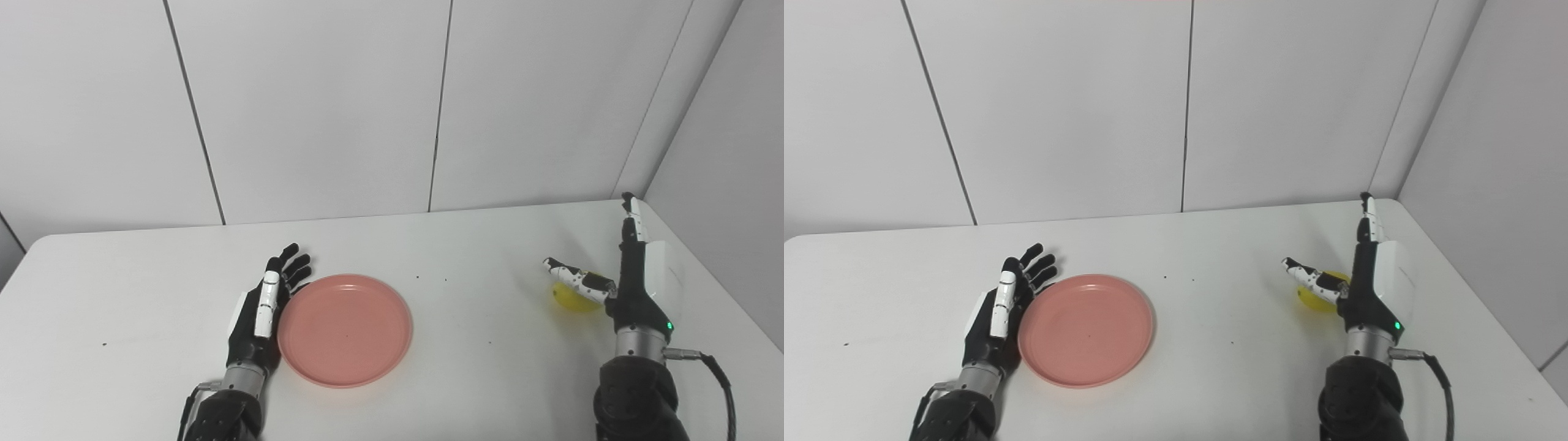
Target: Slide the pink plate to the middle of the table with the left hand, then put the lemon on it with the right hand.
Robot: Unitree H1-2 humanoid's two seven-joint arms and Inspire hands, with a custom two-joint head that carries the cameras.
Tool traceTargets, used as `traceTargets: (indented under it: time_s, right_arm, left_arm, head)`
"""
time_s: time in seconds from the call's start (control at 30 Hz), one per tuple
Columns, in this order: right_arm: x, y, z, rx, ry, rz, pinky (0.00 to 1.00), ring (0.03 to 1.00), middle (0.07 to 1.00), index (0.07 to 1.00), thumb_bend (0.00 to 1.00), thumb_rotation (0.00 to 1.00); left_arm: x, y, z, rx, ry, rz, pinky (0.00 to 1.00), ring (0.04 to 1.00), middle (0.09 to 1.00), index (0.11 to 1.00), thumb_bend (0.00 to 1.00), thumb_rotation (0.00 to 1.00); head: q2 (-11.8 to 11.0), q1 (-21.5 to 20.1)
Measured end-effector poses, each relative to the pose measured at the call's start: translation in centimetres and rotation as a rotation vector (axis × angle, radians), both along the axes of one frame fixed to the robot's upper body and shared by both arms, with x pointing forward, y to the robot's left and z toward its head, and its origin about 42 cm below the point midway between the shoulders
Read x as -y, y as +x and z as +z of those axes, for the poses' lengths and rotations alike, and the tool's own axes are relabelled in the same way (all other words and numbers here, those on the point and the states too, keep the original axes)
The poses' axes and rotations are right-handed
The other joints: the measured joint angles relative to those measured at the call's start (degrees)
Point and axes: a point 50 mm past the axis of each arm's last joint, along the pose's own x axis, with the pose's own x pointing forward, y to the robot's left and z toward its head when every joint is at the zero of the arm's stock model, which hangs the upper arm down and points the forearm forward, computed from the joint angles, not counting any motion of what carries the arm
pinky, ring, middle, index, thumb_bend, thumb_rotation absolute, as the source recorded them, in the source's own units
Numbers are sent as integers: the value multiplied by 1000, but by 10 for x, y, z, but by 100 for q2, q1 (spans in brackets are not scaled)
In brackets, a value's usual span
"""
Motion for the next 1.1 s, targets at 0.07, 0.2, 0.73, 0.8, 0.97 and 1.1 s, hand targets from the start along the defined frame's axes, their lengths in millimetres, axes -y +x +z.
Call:
traceTargets:
  time_s: [0.07, 0.2, 0.73, 0.8, 0.97, 1.1]
  right_arm:
    - [5, -2, -2, -18, -6, -9, 713, 862, 918, 937, 919, 180]
    - [13, -2, -6, -49, 6, -9, 666, 840, 907, 921, 921, 145]
    - [18, 8, -35, -172, 53, 20, 720, 837, 883, 897, 903, 58]
    - [18, 10, -39, -191, 53, 28, 710, 830, 881, 896, 895, 67]
    - [14, 14, -52, -237, 58, 41, 566, 668, 861, 887, 861, 9]
    - [16, 20, -55, -215, 66, 26, 404, 471, 838, 854, 836, 0]
  left_arm:
    - [0, 0, 0, 1, 1, -3, 832, 882, 878, 878, 710, 1000]
    - [-1, 0, 0, 0, 0, -5, 828, 880, 875, 875, 715, 1000]
    - [-1, 0, 0, 0, 4, -6, 831, 881, 875, 876, 710, 1000]
    - [-1, 0, 0, 0, 4, -7, 835, 883, 876, 877, 708, 1000]
    - [-2, 0, 0, 1, 6, -10, 832, 880, 876, 874, 698, 1000]
    - [-2, 0, 0, 0, 7, -9, 821, 873, 870, 870, 709, 1000]
  head:
    - [9, -9]
    - [9, -9]
    - [0, -26]
    - [-9, -26]
    - [0, -26]
    - [9, -9]
